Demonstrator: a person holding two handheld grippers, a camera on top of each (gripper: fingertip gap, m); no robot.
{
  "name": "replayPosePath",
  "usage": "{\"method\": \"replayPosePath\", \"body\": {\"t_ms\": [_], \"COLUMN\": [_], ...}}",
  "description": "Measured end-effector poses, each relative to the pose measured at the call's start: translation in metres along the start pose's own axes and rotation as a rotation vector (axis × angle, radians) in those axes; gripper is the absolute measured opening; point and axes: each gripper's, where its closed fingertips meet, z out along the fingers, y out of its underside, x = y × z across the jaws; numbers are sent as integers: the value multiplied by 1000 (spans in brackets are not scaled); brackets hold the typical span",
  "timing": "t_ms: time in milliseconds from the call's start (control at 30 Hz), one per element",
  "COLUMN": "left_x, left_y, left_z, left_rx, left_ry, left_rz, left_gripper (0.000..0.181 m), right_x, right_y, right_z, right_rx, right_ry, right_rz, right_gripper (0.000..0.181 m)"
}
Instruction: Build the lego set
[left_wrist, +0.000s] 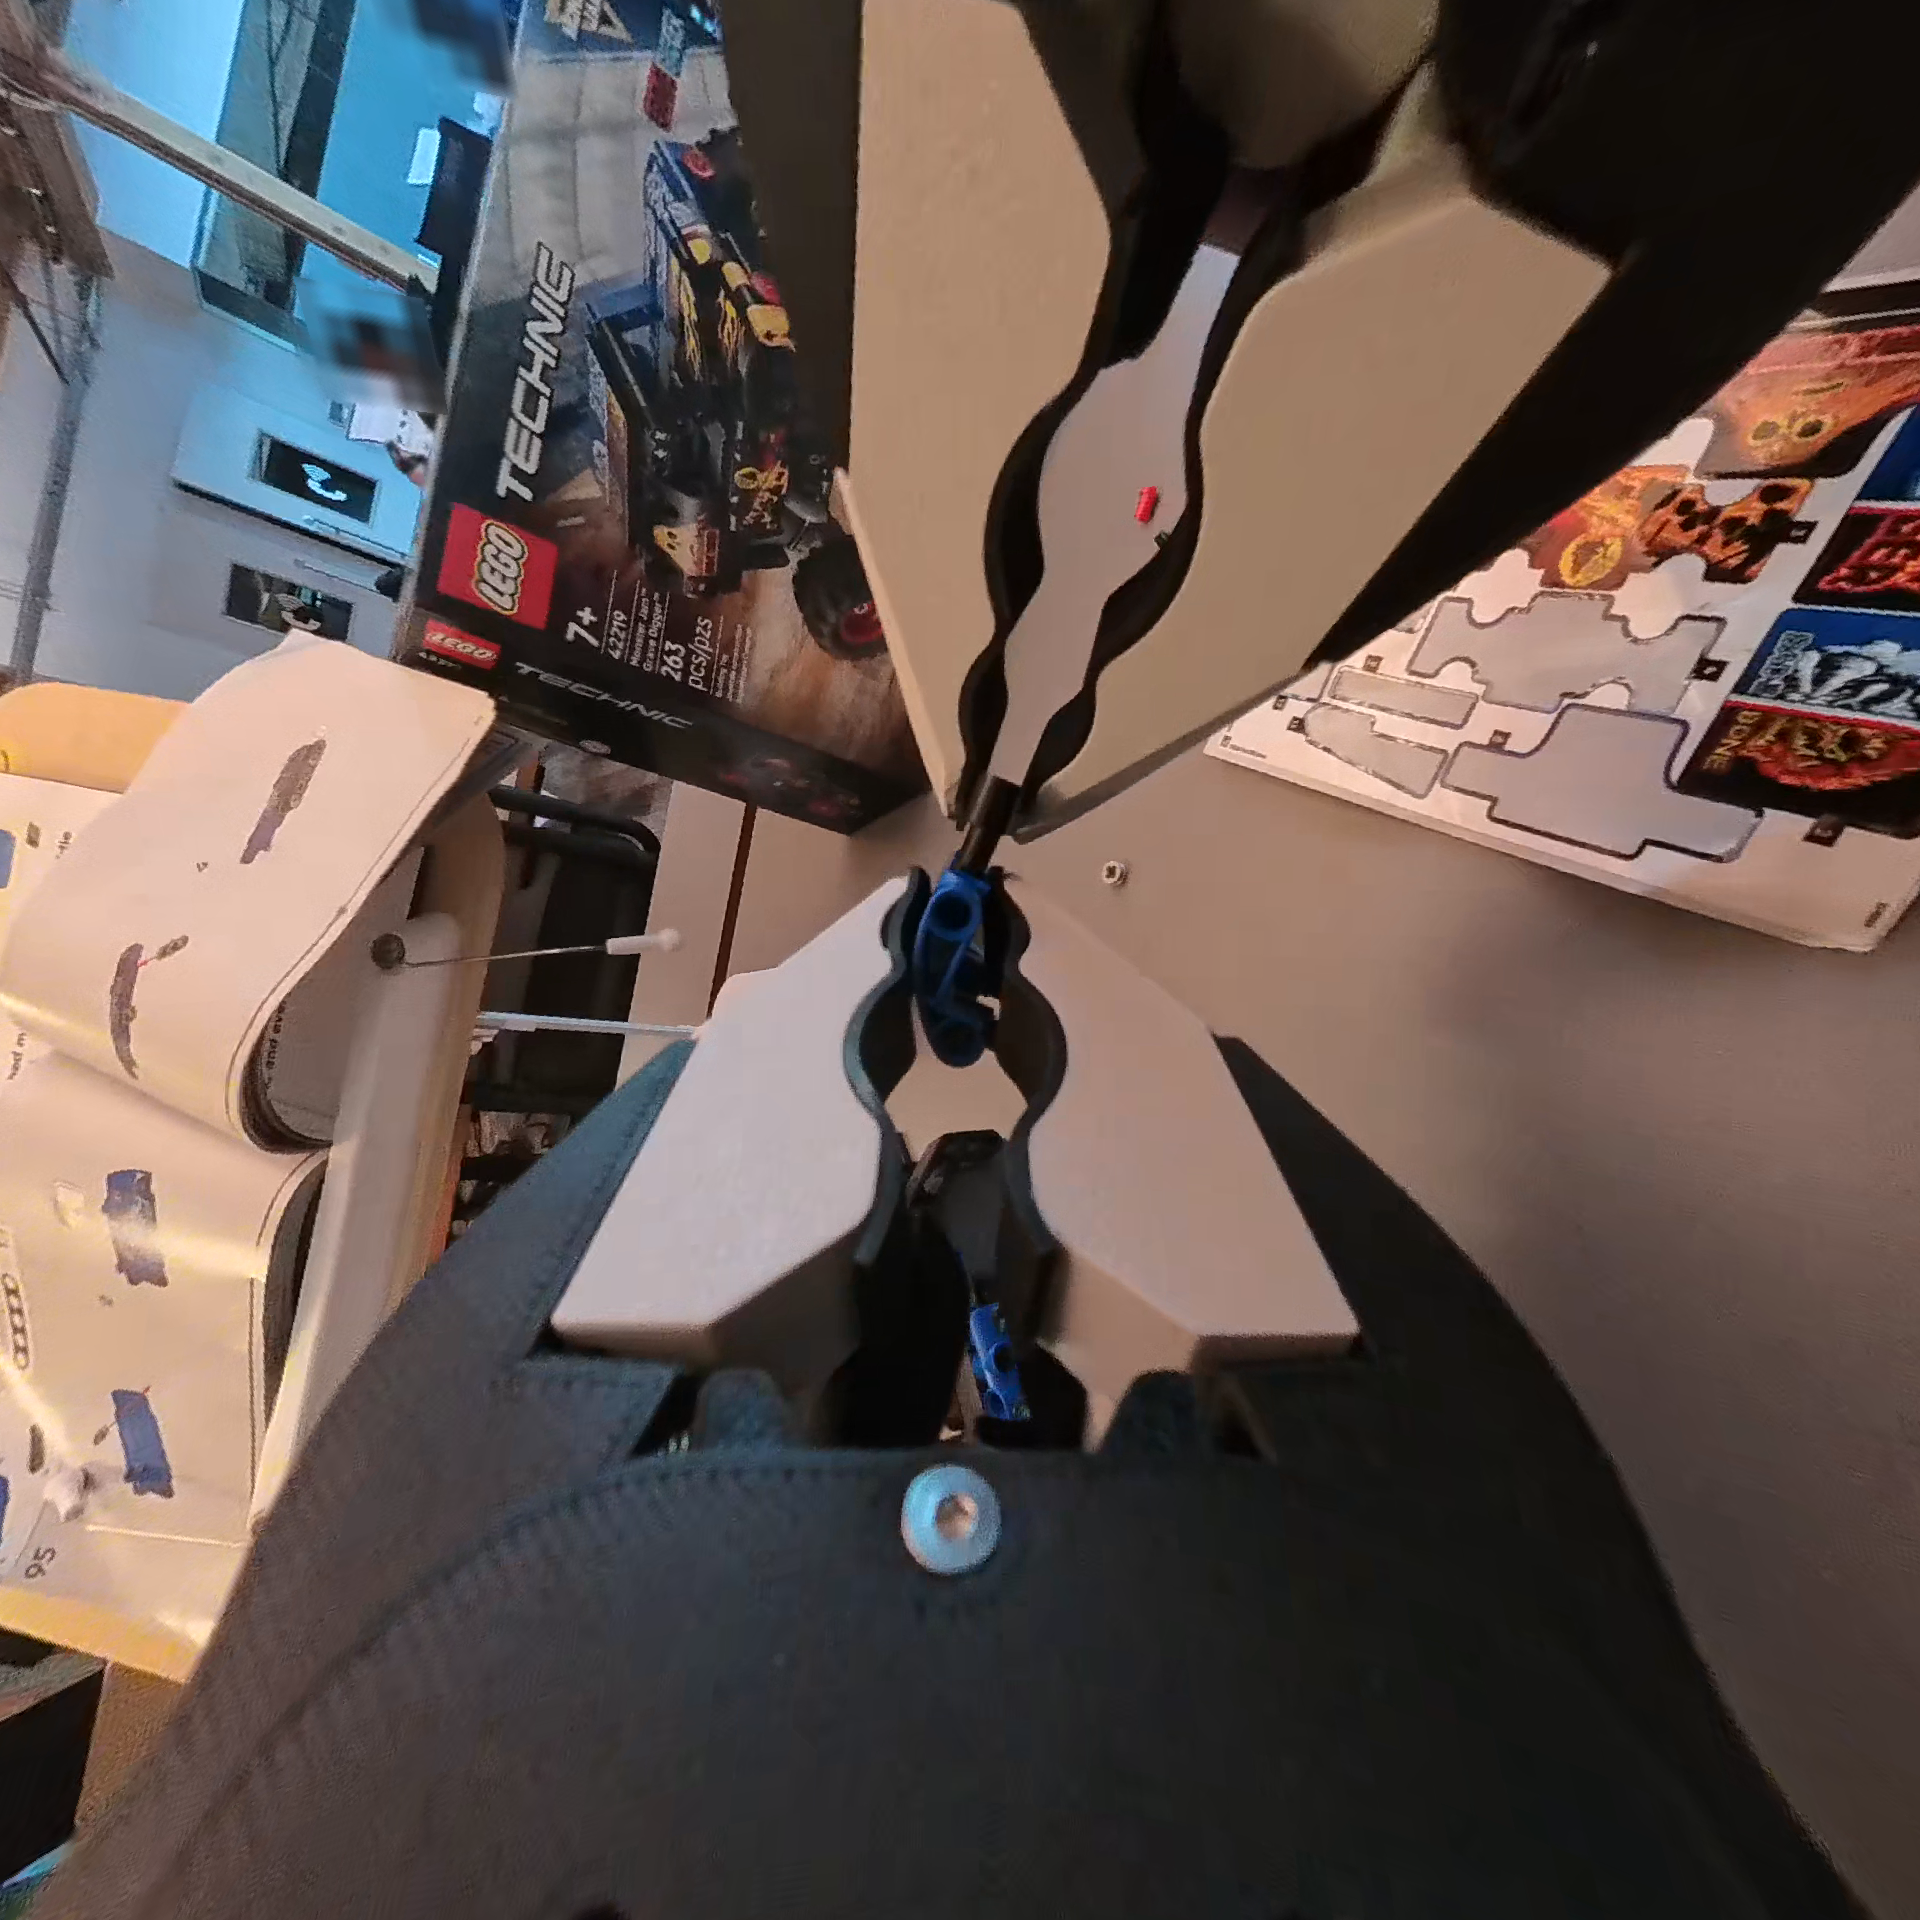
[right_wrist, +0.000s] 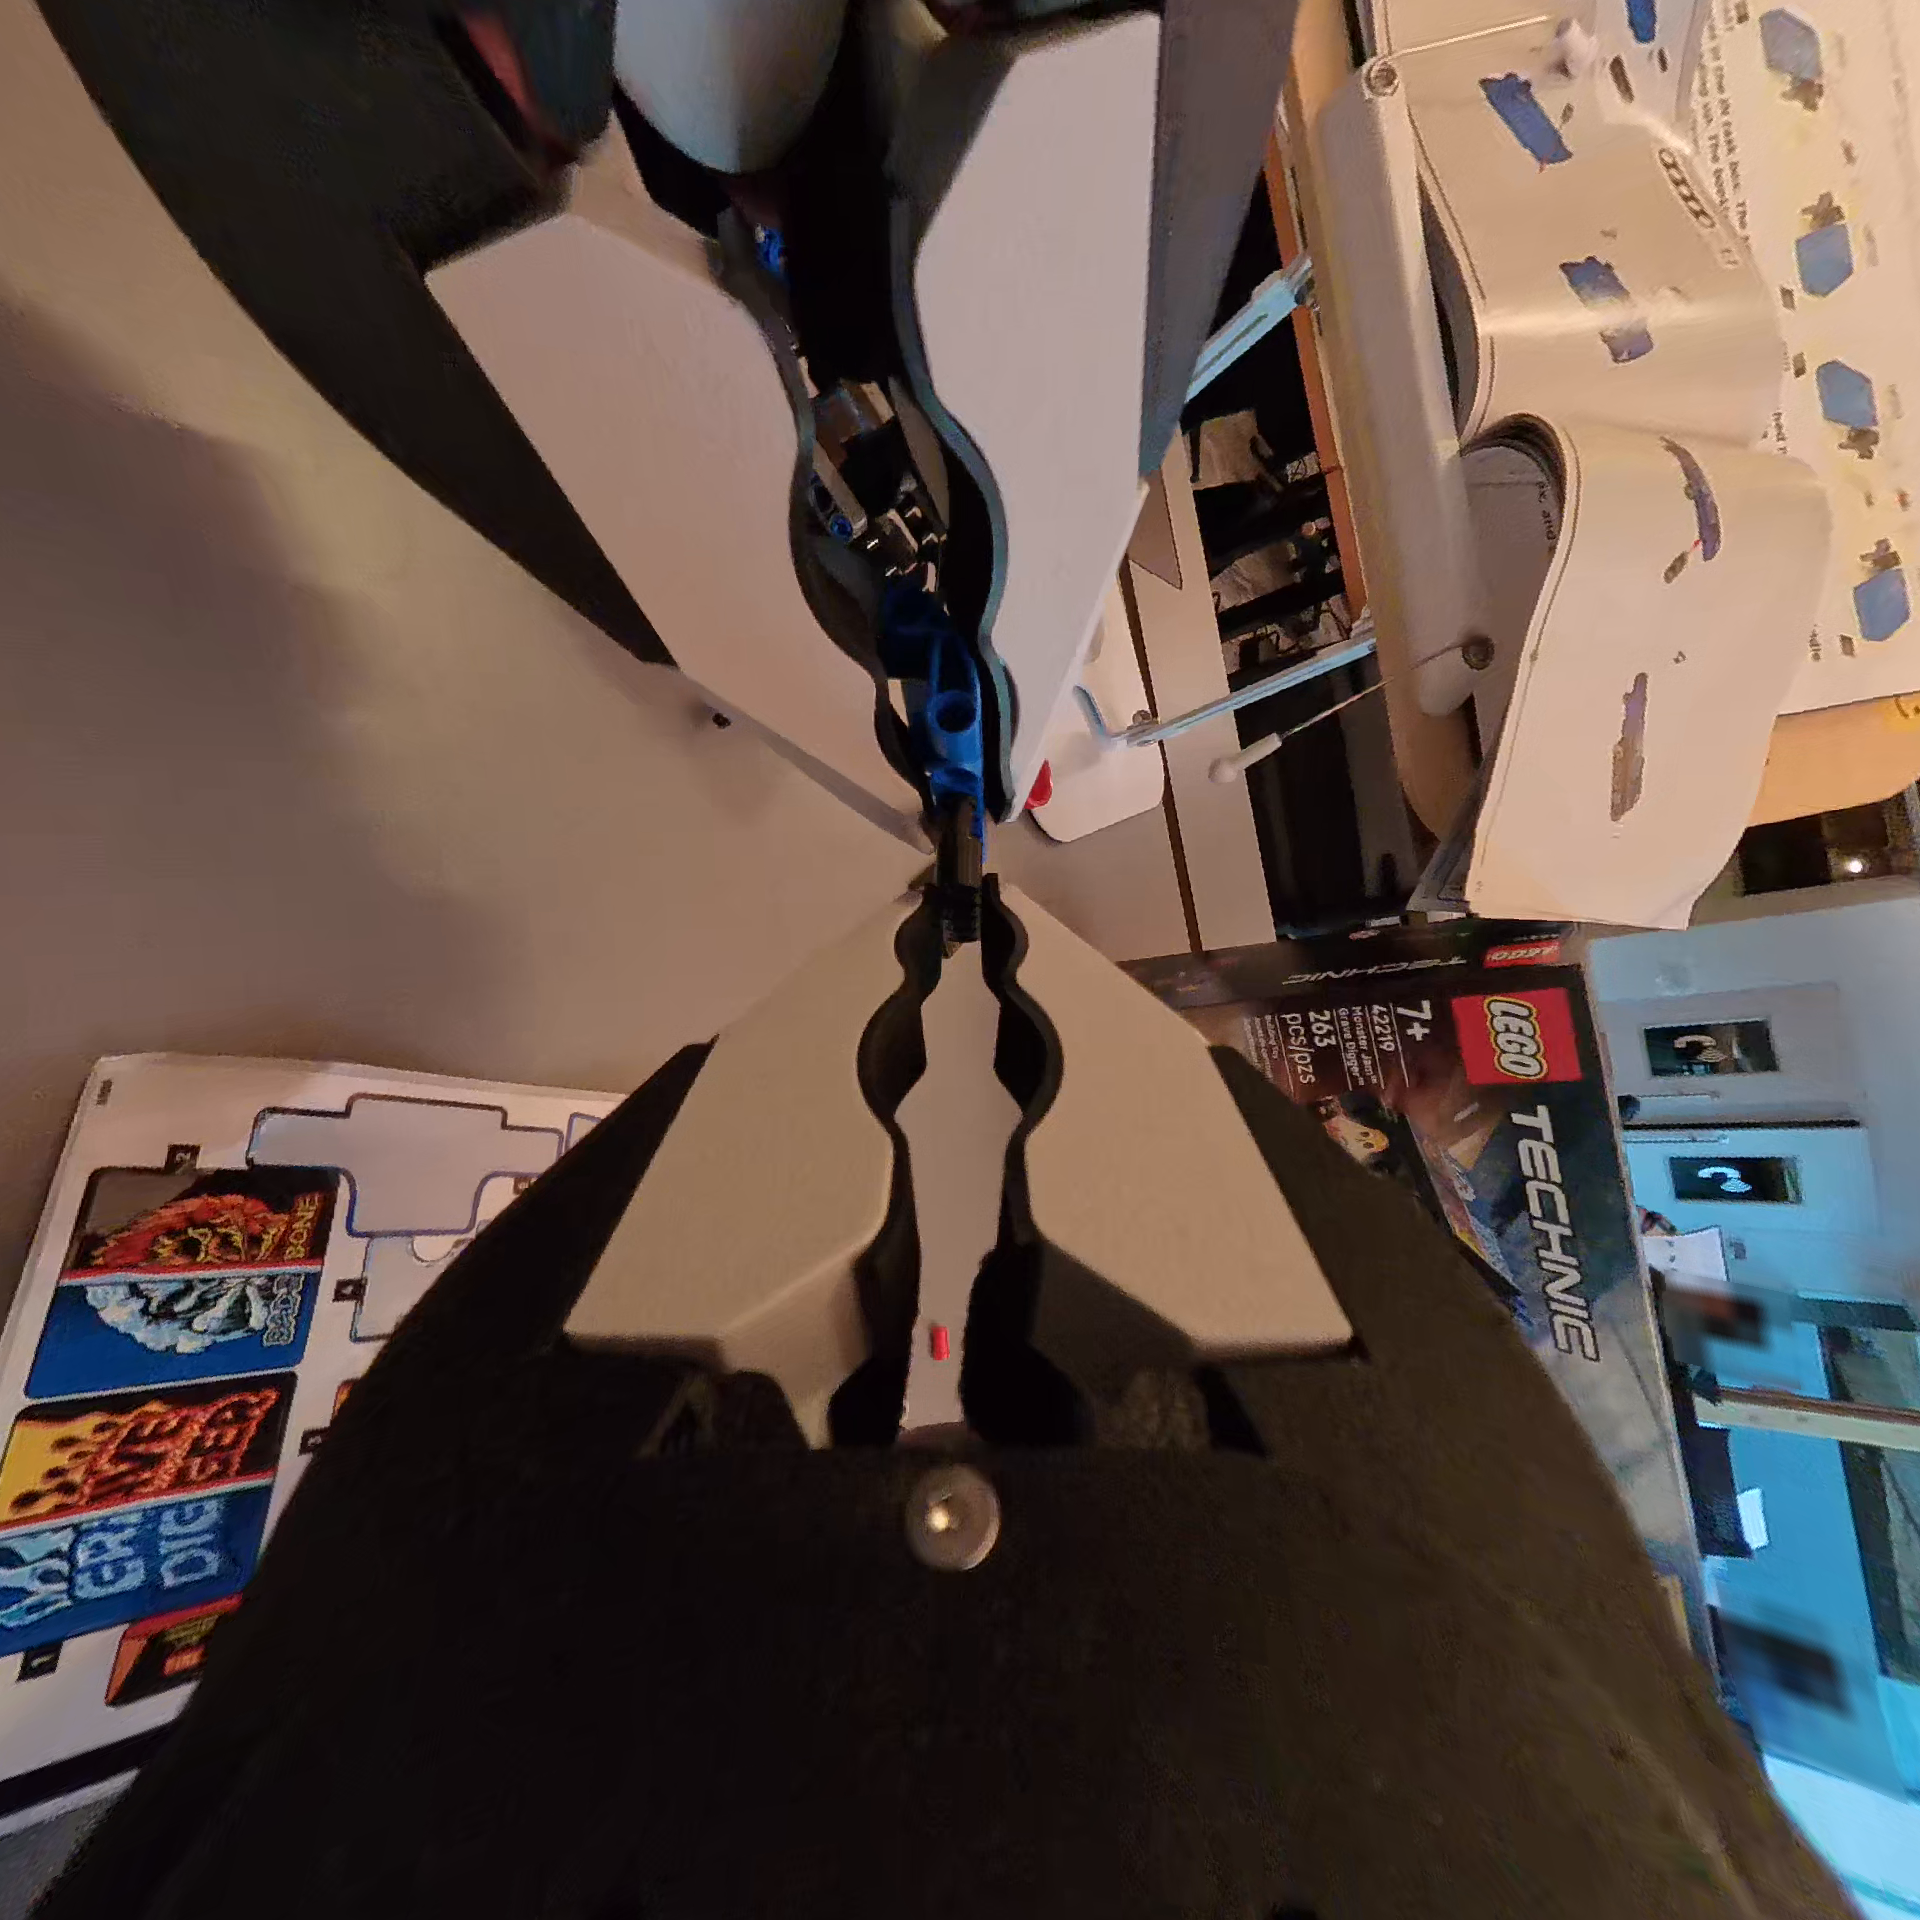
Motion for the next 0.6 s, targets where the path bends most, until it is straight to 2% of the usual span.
{"method": "replayPosePath", "body": {"t_ms": [167,333,600], "left_x": [3,-7,-11], "left_y": [1,-7,-12], "left_z": [2,-5,-8], "left_rx": [0,92,152], "left_ry": [12,35,54], "left_rz": [0,-121,-200], "left_gripper": [8,8,8], "right_x": [-3,7,12], "right_y": [2,-8,-11], "right_z": [2,-6,-11], "right_rx": [3,112,183], "right_ry": [-17,-22,-18], "right_rz": [20,109,148], "right_gripper": [4,5,6]}}
